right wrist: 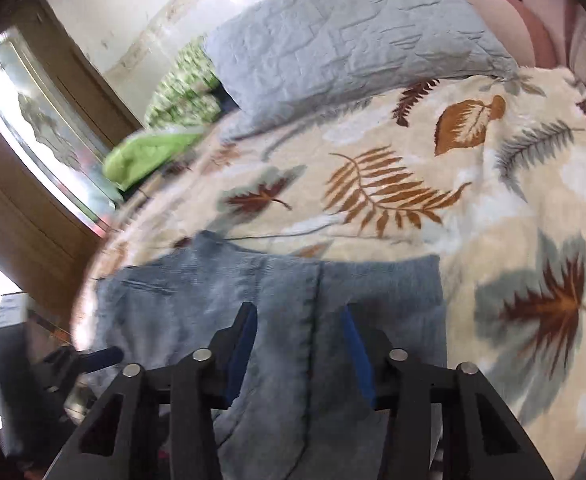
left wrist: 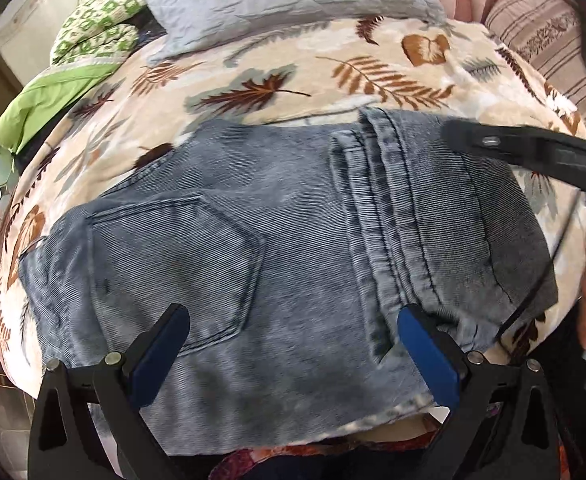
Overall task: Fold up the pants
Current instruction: 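Fold the held leg ends over onto the jeans with the right gripper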
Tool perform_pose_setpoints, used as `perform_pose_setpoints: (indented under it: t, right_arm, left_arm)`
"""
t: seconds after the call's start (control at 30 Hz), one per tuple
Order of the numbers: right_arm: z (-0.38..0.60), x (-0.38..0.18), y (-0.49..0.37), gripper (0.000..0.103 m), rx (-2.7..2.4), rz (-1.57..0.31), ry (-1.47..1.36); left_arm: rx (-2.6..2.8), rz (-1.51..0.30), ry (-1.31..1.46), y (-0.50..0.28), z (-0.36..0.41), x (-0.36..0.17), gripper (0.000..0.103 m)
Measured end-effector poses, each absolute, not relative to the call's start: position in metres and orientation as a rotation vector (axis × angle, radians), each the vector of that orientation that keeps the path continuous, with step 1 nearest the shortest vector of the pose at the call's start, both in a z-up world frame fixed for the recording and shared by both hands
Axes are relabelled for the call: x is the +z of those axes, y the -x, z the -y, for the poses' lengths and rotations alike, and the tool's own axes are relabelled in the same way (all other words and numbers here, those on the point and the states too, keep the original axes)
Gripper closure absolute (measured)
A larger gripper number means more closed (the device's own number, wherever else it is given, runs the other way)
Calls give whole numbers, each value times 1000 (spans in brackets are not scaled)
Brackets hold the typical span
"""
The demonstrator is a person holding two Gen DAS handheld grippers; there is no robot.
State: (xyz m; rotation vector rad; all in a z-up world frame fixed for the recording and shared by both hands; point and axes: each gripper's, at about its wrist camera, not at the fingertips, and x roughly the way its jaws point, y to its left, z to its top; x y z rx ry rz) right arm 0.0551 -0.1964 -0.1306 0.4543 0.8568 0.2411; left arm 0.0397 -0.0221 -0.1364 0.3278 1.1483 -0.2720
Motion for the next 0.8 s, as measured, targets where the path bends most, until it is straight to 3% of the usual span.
perform_pose_setpoints:
  t: [0.13,0.53,0.8]
  right_arm:
    - [198,-170,-79,62,218,-977,-479]
    - [220,-146,-39,60,193,-905,-501]
    - [210,-158,8,60,149,-985,-409]
  left_arm:
    - [-248,-1185,-389,-41,30,-157,0]
    - [-201,-1156,-347,-38,11,-143,0]
    - [-172,-1216,-369,-39,8,-168,0]
